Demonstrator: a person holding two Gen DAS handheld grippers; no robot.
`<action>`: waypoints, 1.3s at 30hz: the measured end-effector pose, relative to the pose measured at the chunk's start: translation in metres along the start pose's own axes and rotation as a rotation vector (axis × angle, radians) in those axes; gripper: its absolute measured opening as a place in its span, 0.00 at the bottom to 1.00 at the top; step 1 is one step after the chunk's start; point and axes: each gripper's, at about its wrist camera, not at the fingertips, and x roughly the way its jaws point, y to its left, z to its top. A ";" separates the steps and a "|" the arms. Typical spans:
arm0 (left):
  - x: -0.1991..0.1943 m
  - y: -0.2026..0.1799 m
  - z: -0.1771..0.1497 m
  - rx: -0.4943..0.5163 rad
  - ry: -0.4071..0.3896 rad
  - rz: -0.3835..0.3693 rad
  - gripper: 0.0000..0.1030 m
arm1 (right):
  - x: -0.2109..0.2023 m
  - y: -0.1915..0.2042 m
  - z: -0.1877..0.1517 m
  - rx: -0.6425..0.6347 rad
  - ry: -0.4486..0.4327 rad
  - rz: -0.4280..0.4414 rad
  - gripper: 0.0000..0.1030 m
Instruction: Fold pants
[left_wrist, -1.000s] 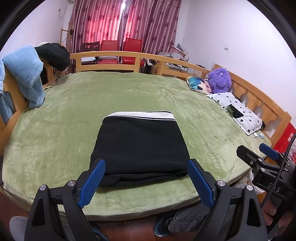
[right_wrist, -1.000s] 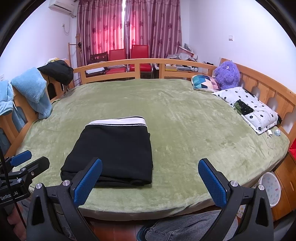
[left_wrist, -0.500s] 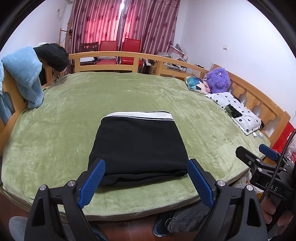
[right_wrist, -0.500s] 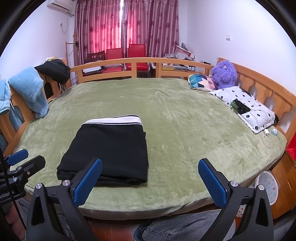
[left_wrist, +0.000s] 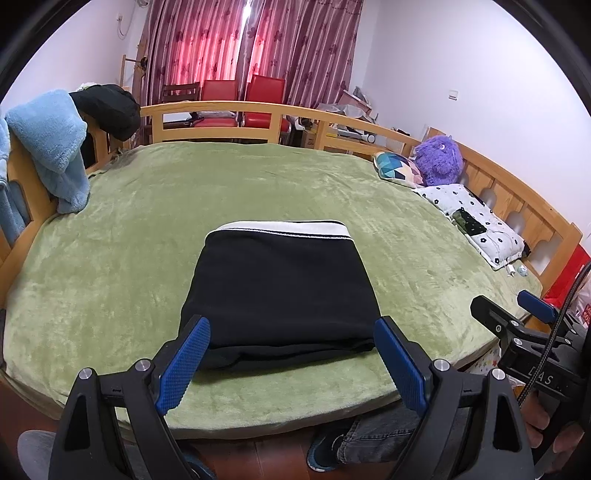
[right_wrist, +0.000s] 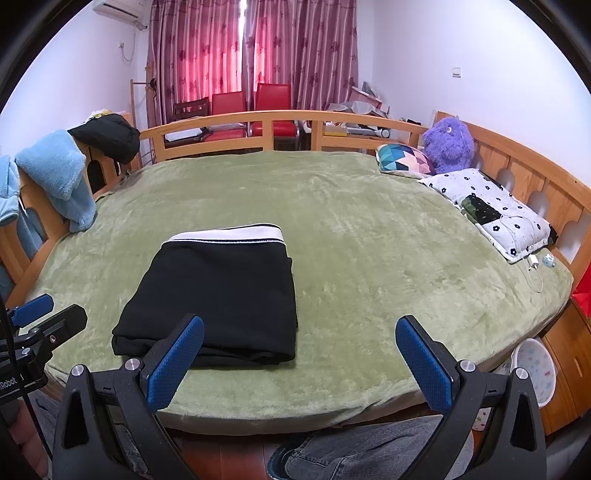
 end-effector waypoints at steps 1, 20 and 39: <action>0.000 0.000 0.000 0.000 0.000 -0.002 0.88 | 0.001 0.003 -0.001 -0.003 0.000 -0.001 0.99; -0.001 -0.002 -0.003 -0.008 0.001 0.013 0.88 | 0.003 0.005 -0.001 -0.006 0.002 -0.002 0.99; 0.001 0.001 -0.006 -0.013 0.001 0.017 0.88 | 0.006 0.010 -0.003 -0.007 0.003 0.008 0.99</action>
